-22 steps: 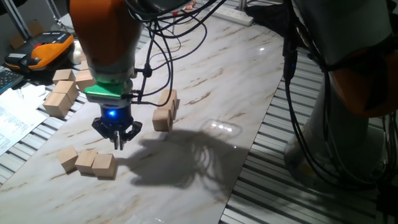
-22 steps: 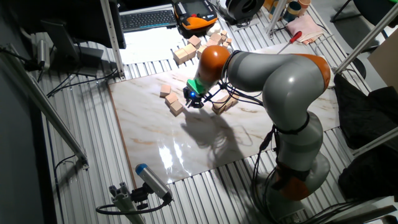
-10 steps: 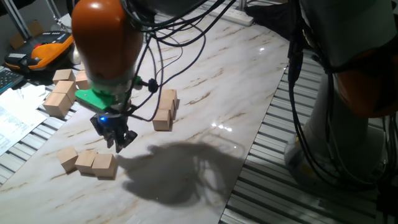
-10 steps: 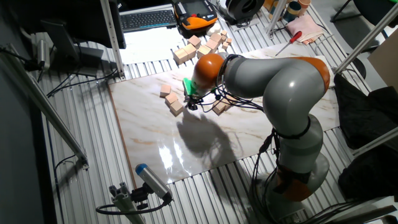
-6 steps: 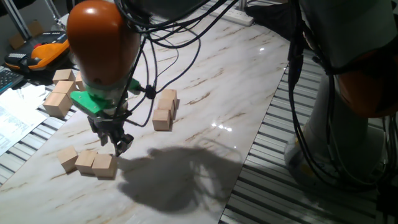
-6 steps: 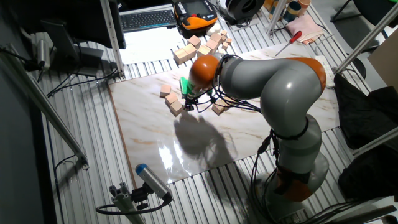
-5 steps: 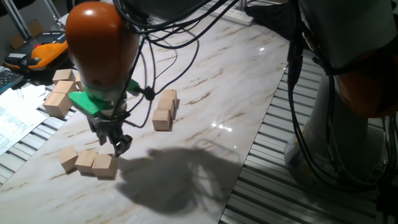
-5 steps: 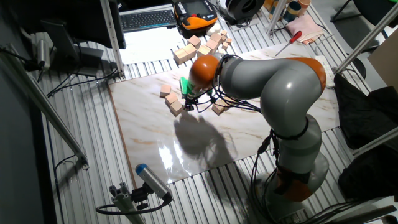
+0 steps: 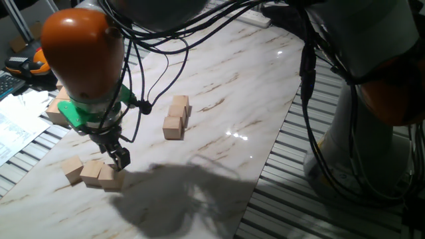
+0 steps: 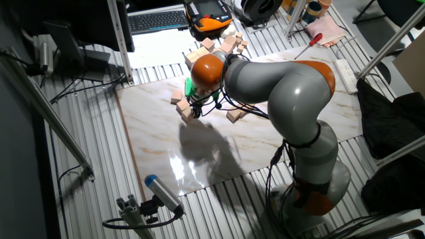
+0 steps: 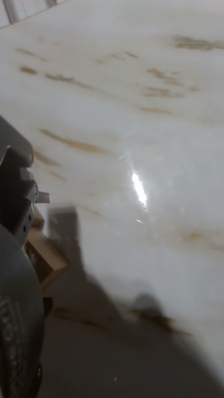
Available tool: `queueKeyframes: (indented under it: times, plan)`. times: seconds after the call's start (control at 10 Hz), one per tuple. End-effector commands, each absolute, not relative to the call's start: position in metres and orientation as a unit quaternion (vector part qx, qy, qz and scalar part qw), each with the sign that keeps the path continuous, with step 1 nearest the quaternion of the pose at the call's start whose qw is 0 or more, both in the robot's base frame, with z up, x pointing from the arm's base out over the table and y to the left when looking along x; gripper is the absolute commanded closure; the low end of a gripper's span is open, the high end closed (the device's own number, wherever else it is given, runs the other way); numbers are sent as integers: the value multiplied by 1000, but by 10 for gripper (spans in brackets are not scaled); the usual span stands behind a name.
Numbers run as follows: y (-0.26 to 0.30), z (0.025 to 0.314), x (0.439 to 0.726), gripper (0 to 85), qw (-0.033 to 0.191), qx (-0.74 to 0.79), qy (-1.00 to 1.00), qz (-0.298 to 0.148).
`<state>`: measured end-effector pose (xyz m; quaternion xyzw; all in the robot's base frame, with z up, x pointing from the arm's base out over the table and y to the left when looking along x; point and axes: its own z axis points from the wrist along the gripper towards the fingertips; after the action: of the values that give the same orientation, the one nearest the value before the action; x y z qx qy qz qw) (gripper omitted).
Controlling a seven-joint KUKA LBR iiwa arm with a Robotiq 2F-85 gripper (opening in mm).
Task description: Stack the blocks into a pyramid shape
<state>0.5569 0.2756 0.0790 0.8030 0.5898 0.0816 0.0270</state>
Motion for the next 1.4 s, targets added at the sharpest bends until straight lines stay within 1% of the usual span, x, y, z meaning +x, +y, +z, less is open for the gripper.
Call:
queueKeyframes:
  times: [0.0, 0.2, 0.3, 0.5, 1.0, 1.3]
  plan:
    - [275, 78, 558, 170, 27, 802, 591, 82]
    - [274, 78, 560, 170, 27, 798, 595, 88]
    - [275, 78, 560, 170, 24, 785, 611, 94]
    - [275, 79, 560, 170, 13, 748, 656, 99]
    - [277, 83, 554, 170, -16, 642, 761, 91]
    - [281, 86, 551, 170, -26, 594, 797, 109]
